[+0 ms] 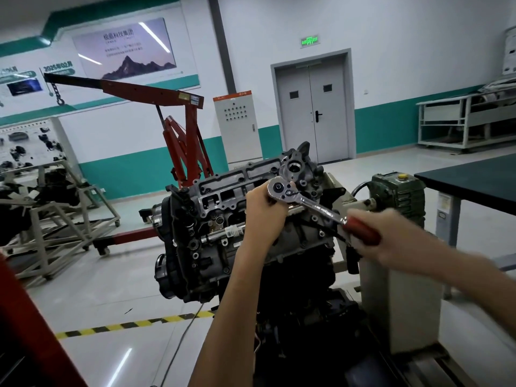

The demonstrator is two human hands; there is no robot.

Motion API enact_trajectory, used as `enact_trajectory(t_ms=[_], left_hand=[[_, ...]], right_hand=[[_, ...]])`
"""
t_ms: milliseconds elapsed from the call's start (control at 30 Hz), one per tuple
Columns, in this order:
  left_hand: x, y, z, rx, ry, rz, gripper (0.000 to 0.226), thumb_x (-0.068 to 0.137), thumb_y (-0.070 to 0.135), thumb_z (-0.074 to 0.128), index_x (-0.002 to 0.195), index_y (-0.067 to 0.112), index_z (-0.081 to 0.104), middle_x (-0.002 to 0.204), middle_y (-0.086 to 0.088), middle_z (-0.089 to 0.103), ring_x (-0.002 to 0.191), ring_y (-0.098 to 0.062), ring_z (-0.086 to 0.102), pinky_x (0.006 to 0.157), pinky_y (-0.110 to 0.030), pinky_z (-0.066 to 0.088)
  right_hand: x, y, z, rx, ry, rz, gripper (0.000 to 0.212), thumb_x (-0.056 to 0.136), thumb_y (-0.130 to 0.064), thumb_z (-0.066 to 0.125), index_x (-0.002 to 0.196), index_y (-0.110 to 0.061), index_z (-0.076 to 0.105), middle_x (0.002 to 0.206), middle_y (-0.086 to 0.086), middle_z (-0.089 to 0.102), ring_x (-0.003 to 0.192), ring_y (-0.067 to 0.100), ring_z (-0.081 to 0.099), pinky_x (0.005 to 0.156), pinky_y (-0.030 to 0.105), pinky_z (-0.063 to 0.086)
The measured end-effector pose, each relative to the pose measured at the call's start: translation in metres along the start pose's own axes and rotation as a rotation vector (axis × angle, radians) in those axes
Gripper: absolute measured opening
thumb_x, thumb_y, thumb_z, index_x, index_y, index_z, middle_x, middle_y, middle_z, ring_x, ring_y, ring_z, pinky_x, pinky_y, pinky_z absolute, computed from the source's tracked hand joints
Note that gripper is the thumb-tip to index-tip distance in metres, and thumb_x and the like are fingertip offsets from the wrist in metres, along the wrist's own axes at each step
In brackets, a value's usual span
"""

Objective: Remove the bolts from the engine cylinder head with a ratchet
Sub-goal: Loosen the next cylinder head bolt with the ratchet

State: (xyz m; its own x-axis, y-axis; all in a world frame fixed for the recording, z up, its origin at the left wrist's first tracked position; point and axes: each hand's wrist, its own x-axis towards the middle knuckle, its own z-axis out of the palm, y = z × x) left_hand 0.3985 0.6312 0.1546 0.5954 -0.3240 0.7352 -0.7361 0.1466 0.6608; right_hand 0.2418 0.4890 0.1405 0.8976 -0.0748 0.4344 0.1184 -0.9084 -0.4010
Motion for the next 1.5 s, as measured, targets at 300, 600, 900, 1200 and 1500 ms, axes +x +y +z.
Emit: enact_trajectory(t_ms=[300, 600, 900, 1200, 1500], left_hand=[[-0.009, 0.000, 0.005, -0.059, 0.070, 0.034, 0.050, 0.093, 0.012, 0.061, 0.053, 0.033, 0.039, 0.049, 0.018, 0.038, 0.052, 0.000, 0.030, 0.052, -0.014, 0.028], [-0.001, -0.003, -0.001, 0.025, 0.019, 0.046, 0.050, 0.089, 0.007, 0.062, 0.052, 0.030, 0.036, 0.047, 0.017, 0.038, 0.051, 0.000, 0.031, 0.051, -0.017, 0.029], [-0.004, -0.005, 0.001, 0.018, 0.054, 0.024, 0.042, 0.090, 0.001, 0.060, 0.055, 0.019, 0.042, 0.047, 0.014, 0.039, 0.051, -0.003, 0.030, 0.050, -0.018, 0.028], [-0.007, -0.001, 0.002, 0.018, 0.108, 0.045, 0.051, 0.092, 0.011, 0.062, 0.056, 0.029, 0.030, 0.047, 0.016, 0.032, 0.047, 0.000, 0.026, 0.047, -0.011, 0.024], [-0.002, 0.000, -0.004, 0.026, 0.009, 0.023, 0.052, 0.086, -0.007, 0.056, 0.052, 0.025, 0.034, 0.045, 0.014, 0.035, 0.048, -0.002, 0.026, 0.048, -0.018, 0.023]], right_hand=[[-0.023, -0.053, 0.093, 0.449, 0.324, 0.183, 0.029, 0.072, -0.001, 0.065, 0.075, -0.024, 0.049, 0.049, -0.005, 0.045, 0.039, 0.003, 0.043, 0.040, 0.010, 0.033], [-0.016, -0.031, 0.061, 0.311, 0.098, 0.091, 0.033, 0.073, -0.001, 0.064, 0.086, -0.028, 0.050, 0.061, 0.000, 0.049, 0.045, 0.003, 0.048, 0.047, 0.015, 0.041], [-0.006, -0.002, 0.030, 0.138, 0.115, 0.024, 0.037, 0.073, 0.003, 0.066, 0.082, -0.029, 0.050, 0.059, -0.005, 0.053, 0.045, 0.009, 0.052, 0.046, 0.015, 0.045], [-0.011, -0.093, 0.124, 0.768, 0.265, 0.206, 0.025, 0.076, 0.001, 0.059, 0.086, -0.019, 0.048, 0.060, -0.001, 0.049, 0.042, 0.002, 0.048, 0.042, 0.009, 0.035], [0.009, 0.004, -0.007, -0.049, -0.017, -0.031, 0.028, 0.077, -0.002, 0.066, 0.084, -0.025, 0.050, 0.068, -0.001, 0.057, 0.051, 0.008, 0.055, 0.052, 0.016, 0.046]])
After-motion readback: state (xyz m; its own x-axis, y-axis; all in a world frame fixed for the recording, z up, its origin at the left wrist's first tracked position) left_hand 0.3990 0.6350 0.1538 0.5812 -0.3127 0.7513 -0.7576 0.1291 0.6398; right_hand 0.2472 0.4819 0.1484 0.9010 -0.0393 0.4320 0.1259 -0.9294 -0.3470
